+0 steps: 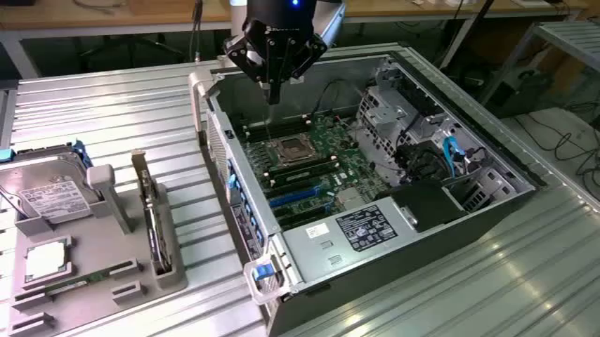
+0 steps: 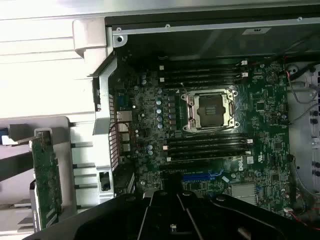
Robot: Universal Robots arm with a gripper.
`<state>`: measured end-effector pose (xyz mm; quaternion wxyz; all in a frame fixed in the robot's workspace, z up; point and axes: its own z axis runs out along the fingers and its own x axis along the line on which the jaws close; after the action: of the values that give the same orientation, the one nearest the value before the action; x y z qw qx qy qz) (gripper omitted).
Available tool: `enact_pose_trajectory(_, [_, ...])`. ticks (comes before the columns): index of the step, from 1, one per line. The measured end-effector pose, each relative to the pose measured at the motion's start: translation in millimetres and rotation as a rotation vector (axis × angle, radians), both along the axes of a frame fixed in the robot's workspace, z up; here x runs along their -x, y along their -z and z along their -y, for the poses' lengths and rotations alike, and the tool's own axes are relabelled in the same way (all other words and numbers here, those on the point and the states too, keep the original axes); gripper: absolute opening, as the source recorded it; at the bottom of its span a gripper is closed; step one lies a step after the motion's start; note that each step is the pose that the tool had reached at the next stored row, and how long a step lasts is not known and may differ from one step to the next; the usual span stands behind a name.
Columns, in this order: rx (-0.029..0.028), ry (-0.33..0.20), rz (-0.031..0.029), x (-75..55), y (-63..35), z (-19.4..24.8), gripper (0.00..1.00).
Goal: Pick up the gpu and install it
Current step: 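Reach for the gpu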
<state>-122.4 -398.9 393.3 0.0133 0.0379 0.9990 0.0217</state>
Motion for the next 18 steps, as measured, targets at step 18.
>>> enact_pose_trajectory(18, [0.0, 0.0, -0.0001, 13.8, 0.2, 0.3, 0.11])
